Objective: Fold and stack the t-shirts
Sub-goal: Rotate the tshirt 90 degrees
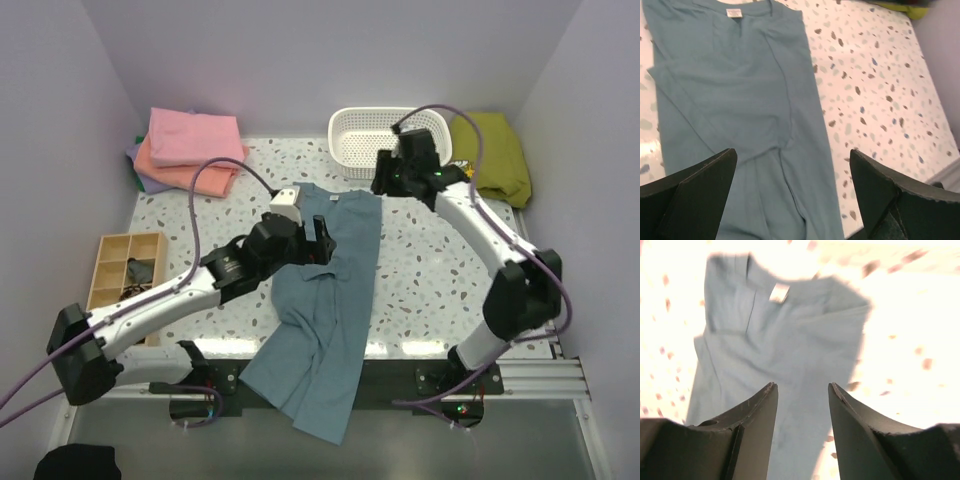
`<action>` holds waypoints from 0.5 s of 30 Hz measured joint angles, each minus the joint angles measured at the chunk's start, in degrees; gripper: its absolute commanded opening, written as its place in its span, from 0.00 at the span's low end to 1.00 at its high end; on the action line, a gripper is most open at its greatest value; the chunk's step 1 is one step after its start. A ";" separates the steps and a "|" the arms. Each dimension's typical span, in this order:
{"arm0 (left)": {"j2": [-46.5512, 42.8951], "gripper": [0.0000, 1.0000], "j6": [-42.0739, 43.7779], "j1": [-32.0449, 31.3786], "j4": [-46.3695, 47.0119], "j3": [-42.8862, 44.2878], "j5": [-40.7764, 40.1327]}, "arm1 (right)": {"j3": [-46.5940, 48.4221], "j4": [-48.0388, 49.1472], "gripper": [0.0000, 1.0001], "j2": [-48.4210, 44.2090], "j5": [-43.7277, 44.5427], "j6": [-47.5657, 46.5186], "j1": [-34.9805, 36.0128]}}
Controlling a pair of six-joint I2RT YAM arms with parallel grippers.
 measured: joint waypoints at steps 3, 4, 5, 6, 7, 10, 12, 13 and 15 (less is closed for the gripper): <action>7.02 1.00 4.57 4.22 5.53 0.74 1.81 | -2.36 0.35 0.51 -9.81 4.72 0.52 -2.95; 9.88 1.00 5.90 5.03 7.26 0.74 2.75 | -3.80 0.33 0.51 -13.22 5.81 0.50 -3.32; 12.90 1.00 7.23 5.49 8.83 0.81 3.85 | -5.03 0.11 0.52 -15.67 6.64 0.46 -3.30; 16.20 1.00 8.26 5.77 10.19 1.05 5.07 | -5.99 0.04 0.52 -17.31 6.86 0.37 -3.26; 19.54 1.00 9.07 5.90 11.52 1.64 6.34 | -7.23 -0.15 0.52 -18.88 7.21 0.31 -3.10; 29.14 1.00 11.37 6.27 14.71 4.61 9.62 | -10.54 -1.75 0.53 -21.59 8.22 0.33 -2.95; 33.46 1.00 12.26 6.62 17.55 5.70 11.58 | -12.48 -2.45 0.53 -22.23 8.20 0.35 -3.04; 34.71 1.00 12.55 6.93 18.67 5.92 12.52 | -13.46 -2.91 0.53 -22.34 8.15 0.42 -3.04; 37.57 1.00 12.87 7.96 20.59 6.88 14.47 | -15.78 -3.41 0.53 -22.45 8.04 0.68 -3.08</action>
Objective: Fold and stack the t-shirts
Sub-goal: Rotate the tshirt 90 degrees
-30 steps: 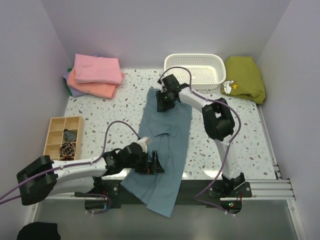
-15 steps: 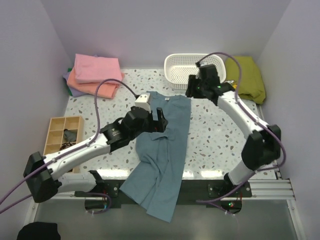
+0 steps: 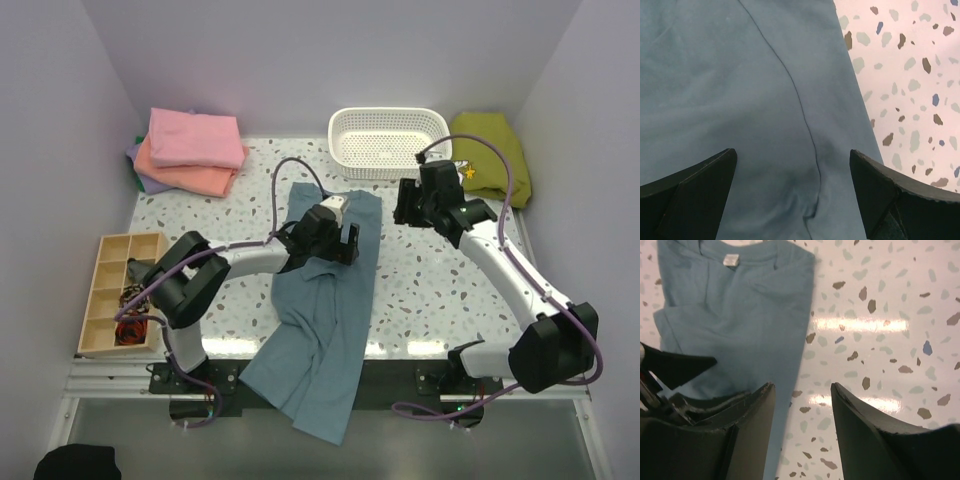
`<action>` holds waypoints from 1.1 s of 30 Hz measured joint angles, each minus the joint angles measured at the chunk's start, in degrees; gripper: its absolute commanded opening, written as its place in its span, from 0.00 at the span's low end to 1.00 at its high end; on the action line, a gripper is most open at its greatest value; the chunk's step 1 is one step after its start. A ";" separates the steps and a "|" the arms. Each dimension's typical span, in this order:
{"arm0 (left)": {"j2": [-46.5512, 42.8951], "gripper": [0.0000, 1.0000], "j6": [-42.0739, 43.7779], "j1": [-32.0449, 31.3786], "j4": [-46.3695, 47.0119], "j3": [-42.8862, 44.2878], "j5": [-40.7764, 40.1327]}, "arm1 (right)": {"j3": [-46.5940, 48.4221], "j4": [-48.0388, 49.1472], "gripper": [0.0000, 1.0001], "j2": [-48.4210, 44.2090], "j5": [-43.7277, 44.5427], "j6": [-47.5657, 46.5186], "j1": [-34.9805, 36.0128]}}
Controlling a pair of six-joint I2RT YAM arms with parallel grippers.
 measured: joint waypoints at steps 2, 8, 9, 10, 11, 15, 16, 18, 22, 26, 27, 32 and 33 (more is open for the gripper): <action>2.40 1.00 0.35 1.44 2.03 1.14 1.81 | -1.90 -0.33 0.53 0.02 -0.28 0.24 0.00; 7.21 1.00 1.29 5.86 5.81 4.07 4.85 | -8.55 1.46 0.53 -0.09 -2.84 2.73 0.00; 7.87 1.00 1.29 6.73 6.32 4.39 5.29 | -9.97 2.08 0.53 -0.11 -3.48 3.41 0.00; 8.61 1.00 1.27 7.72 6.84 4.72 5.86 | -11.63 2.86 0.53 -0.11 -4.42 4.20 0.00; 9.33 1.00 1.16 8.83 7.45 4.92 6.25 | -13.25 3.67 0.53 -0.13 -5.22 4.96 0.00; 9.97 1.00 -0.04 14.34 9.38 4.94 8.44 | -16.50 4.02 0.53 -0.13 -7.85 6.82 0.00; 10.01 1.00 -0.26 15.89 9.68 4.94 9.11 | -16.57 4.15 0.53 -0.11 -8.20 6.97 0.00; 10.21 1.00 -0.35 18.58 10.32 4.94 9.68 | -16.57 4.76 0.53 -0.11 -9.01 7.02 0.00; 11.72 1.00 -0.15 21.64 10.38 6.80 9.90 | -16.57 5.60 0.53 0.37 -10.25 7.06 0.00; 14.25 1.00 0.31 22.88 9.84 10.34 10.27 | -16.63 6.84 0.53 1.95 -11.89 7.23 0.00; 15.15 1.00 0.33 23.30 9.55 11.63 10.54 | -16.68 7.08 0.53 2.40 -12.31 7.23 0.00; 18.45 1.00 0.22 26.69 9.11 16.33 11.98 | -17.09 7.91 0.53 4.46 -13.94 7.32 0.00; 18.45 1.00 0.22 27.43 9.16 16.26 11.89 | -17.25 8.00 0.53 4.59 -13.99 7.37 0.00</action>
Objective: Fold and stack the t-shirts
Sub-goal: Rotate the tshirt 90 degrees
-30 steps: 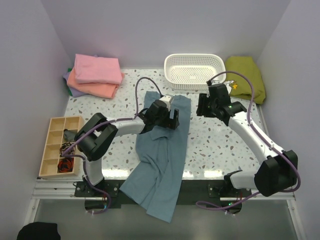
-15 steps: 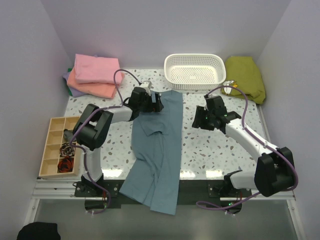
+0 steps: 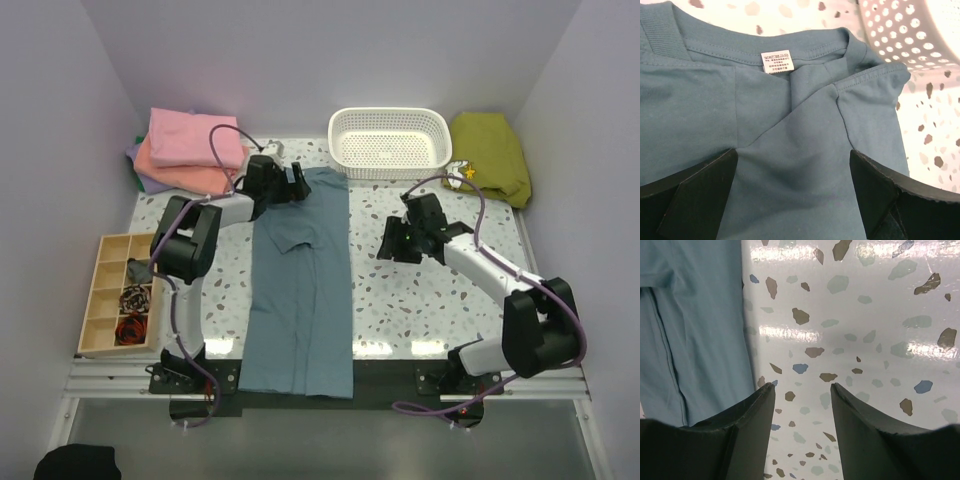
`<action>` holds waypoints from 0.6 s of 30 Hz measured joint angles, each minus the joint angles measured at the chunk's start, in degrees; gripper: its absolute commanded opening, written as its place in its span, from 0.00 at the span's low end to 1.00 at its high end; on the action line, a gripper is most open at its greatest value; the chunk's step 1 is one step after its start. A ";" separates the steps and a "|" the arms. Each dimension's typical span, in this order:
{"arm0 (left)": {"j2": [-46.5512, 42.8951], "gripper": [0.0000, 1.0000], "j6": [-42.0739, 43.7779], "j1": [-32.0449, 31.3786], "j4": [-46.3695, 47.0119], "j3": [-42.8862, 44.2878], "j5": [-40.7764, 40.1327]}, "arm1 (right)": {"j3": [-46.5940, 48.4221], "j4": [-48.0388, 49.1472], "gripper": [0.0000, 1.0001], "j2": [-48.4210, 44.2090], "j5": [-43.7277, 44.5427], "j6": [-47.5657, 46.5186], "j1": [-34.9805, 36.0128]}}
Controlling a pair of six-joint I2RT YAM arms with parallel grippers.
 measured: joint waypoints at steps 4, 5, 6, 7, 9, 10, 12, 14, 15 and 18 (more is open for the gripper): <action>2.08 1.00 0.09 1.97 -1.70 3.67 0.33 | -0.63 0.31 0.53 0.37 -0.70 0.24 0.00; 3.69 1.00 0.20 2.25 -2.80 6.49 0.42 | -0.63 0.33 0.53 0.50 -0.85 0.24 0.00; 5.09 1.00 0.33 2.45 -3.37 8.70 0.44 | -0.63 0.50 0.53 0.63 -1.01 0.22 0.00; 7.06 1.00 0.66 2.75 -4.44 12.07 0.72 | -0.63 0.66 0.53 0.85 -1.05 0.22 0.00; 10.29 1.00 1.20 3.30 -6.34 17.51 1.07 | -0.63 0.87 0.53 1.51 -1.09 0.22 0.00; 11.67 1.00 1.55 3.54 -7.58 20.06 1.29 | -0.63 1.07 0.53 2.05 -1.14 0.20 0.00; 14.03 1.00 1.79 3.89 -10.19 24.79 1.31 | -0.63 1.29 0.53 3.08 -1.36 0.22 0.00; 15.76 1.00 2.16 4.22 -12.74 28.48 0.87 | -0.61 1.62 0.53 4.50 -1.86 0.22 0.00; 15.96 1.00 2.21 4.35 -13.33 28.87 0.48 | -0.59 1.66 0.53 5.20 -2.19 0.22 0.00; 15.08 1.00 2.34 4.98 -12.41 26.91 -0.13 | -0.39 1.75 0.53 7.06 -2.64 0.22 0.00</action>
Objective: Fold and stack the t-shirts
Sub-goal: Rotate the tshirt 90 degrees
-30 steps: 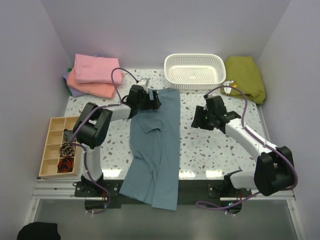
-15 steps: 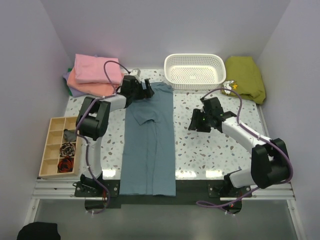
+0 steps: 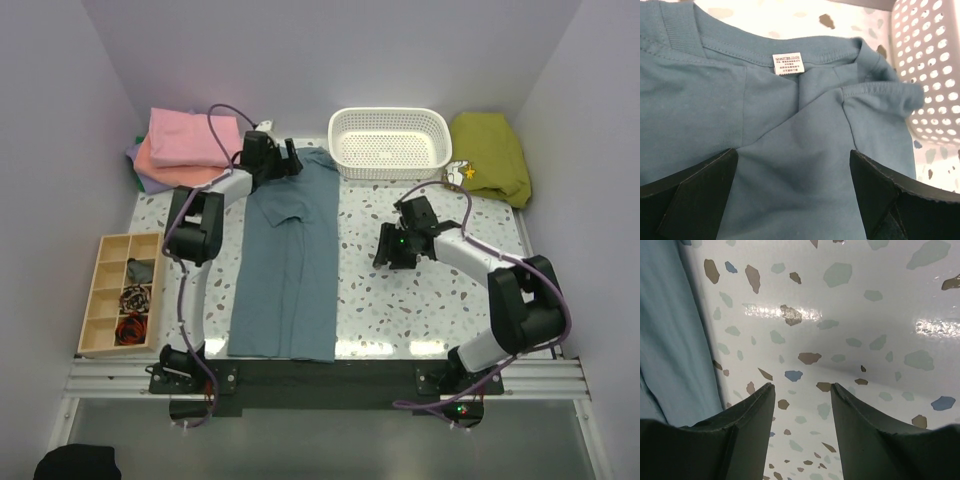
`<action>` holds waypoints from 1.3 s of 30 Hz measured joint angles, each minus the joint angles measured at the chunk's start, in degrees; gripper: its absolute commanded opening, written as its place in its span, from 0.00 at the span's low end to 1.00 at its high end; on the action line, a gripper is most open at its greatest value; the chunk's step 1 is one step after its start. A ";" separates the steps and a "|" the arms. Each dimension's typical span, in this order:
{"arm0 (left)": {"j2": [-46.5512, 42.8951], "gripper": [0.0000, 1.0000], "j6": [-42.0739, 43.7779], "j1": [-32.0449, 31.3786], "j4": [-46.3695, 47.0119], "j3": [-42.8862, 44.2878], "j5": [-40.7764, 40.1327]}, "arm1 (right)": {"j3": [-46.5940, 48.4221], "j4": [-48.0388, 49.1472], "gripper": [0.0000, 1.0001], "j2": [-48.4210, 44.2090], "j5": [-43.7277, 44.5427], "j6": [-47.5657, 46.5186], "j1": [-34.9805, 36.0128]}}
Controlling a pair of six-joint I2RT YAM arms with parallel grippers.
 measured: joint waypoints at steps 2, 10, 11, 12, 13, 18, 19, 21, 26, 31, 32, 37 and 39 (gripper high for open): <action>-2.27 1.00 -0.09 0.72 1.66 -4.11 -0.68 | 0.55 0.20 0.52 1.42 -0.15 -0.02 0.00; -5.75 1.00 -0.85 3.17 3.72 -9.92 -2.49 | 3.41 1.05 0.52 4.90 -1.75 -0.20 0.02; -5.09 1.00 -0.81 3.15 2.93 -8.66 -2.45 | 3.48 1.14 0.52 4.92 -2.03 -0.28 0.02; -4.11 1.00 -0.76 3.17 1.86 -6.71 -2.34 | 3.54 1.14 0.52 4.92 -2.58 -0.42 0.07; -2.86 1.00 -0.72 3.19 0.94 -4.39 -2.10 | 3.54 1.22 0.52 4.92 -2.84 -0.46 0.09; 3.96 1.00 0.42 3.34 -2.97 7.52 -0.04 | 3.54 1.62 0.53 4.90 -4.39 -1.22 1.49; 4.72 1.00 0.74 3.34 -3.65 9.03 0.35 | 3.54 1.64 0.52 4.92 -4.57 -1.36 1.95; 5.29 1.00 1.07 3.34 -4.52 10.29 1.01 | 3.54 1.73 0.53 4.90 -4.79 -1.46 2.64; 3.98 1.00 2.12 3.45 -2.93 7.48 2.75 | 3.54 2.29 0.53 4.92 -5.95 -1.51 4.04; -4.20 1.00 2.23 3.15 -2.16 -2.86 3.87 | 3.65 2.97 0.53 4.90 -6.88 -1.46 5.90; -6.32 1.00 2.32 2.93 -2.29 -4.68 3.45 | 3.56 3.41 0.53 4.90 -7.50 -1.36 6.19; -23.74 1.00 2.97 0.15 -3.54 -15.98 -2.08 | 0.76 5.92 0.52 3.80 -9.44 -0.55 7.93; -33.64 1.00 1.73 -1.20 -2.99 -23.43 -4.52 | -1.07 6.16 0.52 2.71 -9.92 -0.24 8.96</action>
